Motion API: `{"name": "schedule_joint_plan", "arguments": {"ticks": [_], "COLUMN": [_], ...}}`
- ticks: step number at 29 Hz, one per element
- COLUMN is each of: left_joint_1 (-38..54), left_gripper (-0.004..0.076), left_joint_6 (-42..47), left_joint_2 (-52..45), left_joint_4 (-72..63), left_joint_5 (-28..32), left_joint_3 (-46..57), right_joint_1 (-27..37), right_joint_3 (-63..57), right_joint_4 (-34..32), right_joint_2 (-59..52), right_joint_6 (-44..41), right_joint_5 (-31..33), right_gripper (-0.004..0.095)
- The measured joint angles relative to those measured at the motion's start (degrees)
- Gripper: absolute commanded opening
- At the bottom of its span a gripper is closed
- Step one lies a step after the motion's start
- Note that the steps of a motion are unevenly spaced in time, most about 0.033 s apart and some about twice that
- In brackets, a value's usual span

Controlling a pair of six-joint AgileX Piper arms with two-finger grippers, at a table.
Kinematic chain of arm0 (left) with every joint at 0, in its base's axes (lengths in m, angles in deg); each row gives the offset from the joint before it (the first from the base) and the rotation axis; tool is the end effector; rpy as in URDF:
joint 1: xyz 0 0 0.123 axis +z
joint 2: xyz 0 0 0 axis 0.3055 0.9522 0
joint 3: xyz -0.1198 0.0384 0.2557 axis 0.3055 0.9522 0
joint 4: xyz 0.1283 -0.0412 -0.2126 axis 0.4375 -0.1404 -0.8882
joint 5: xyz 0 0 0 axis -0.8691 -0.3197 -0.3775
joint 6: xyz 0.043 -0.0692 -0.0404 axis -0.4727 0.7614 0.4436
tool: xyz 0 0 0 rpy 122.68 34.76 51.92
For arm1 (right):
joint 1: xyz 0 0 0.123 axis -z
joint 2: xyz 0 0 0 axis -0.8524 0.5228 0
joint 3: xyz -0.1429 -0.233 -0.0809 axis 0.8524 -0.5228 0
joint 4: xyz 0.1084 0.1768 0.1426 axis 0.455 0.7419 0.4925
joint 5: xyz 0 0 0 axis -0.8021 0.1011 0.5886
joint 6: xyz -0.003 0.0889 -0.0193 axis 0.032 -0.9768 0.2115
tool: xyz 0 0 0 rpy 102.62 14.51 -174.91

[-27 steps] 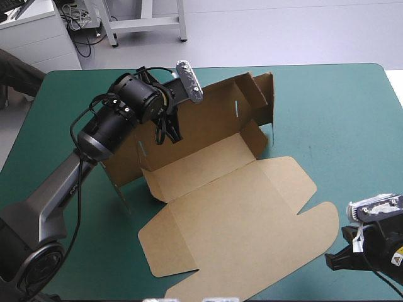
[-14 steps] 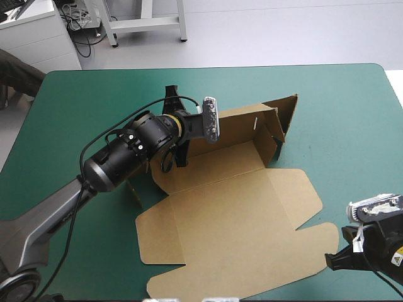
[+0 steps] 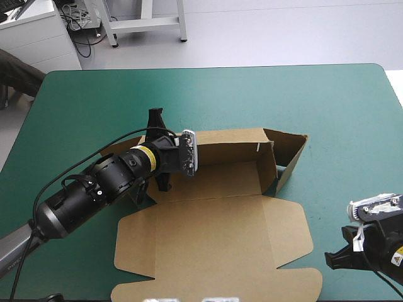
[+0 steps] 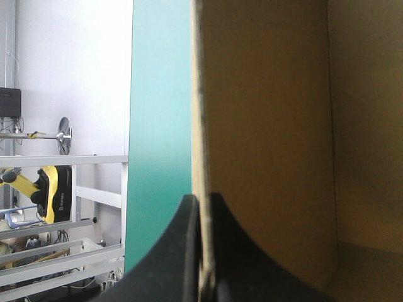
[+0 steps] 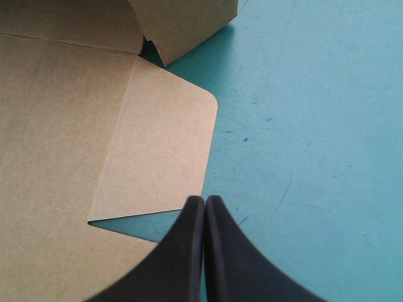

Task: Fold the box

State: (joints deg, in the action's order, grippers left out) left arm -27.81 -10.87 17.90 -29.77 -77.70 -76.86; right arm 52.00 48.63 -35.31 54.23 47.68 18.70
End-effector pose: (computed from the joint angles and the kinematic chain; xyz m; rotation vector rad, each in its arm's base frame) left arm 0.2138 -0.1881 0.3615 1.6196 1.4405 0.3813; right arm 0.0545 0.0172 0.3526 -0.3415 2.3695 0.1373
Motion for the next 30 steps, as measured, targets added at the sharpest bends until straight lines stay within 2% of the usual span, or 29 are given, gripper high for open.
{"name": "schedule_joint_plan", "arguments": {"ticks": [3,7,13,16,18,22,24,26,30], "left_joint_1": [0.0,0.0,0.0,0.0,0.0,0.0,0.0,0.1,0.3], "left_gripper": [-0.0032,-0.0032,-0.0032,-0.0032,-0.0032,-0.0032,-0.0032,-0.0032,-0.0032], "left_joint_6": [0.0,0.5,7.4,8.7,9.1,11.6,13.9,15.5,17.2], "left_joint_2": [-0.3,-0.6,-1.0,-1.0,-0.9,0.2,0.9,1.5,2.0], "left_joint_4": [0.6,5.5,11.6,13.3,14.2,17.8,20.2,21.9,22.7], "left_joint_5": [1.9,8.2,12.3,12.6,12.9,13.2,13.5,13.6,13.9], "left_joint_3": [1.6,6.6,9.7,9.8,9.8,9.8,9.8,9.8,9.8], "right_joint_1": [0.0,0.0,0.0,0.0,0.0,0.0,0.0,0.0,0.0], "right_joint_3": [0.0,0.0,0.0,0.0,0.3,2.9,4.7,6.3,10.4], "right_joint_4": [0.0,0.0,0.0,0.0,0.0,0.1,0.1,0.1,-1.1], "right_joint_2": [0.0,0.0,0.0,0.0,0.0,1.2,2.4,3.8,7.6], "right_joint_6": [-0.3,-0.3,-0.3,-0.5,-1.6,-3.2,-3.4,-3.7,-4.7], "right_joint_5": [0.0,0.0,-0.1,-0.6,-1.3,-1.2,-1.0,-1.0,-1.3], "right_gripper": [-0.0023,-0.0023,-0.0004,0.0118,0.0267,0.0630,0.0744,0.0795,0.0792]}}
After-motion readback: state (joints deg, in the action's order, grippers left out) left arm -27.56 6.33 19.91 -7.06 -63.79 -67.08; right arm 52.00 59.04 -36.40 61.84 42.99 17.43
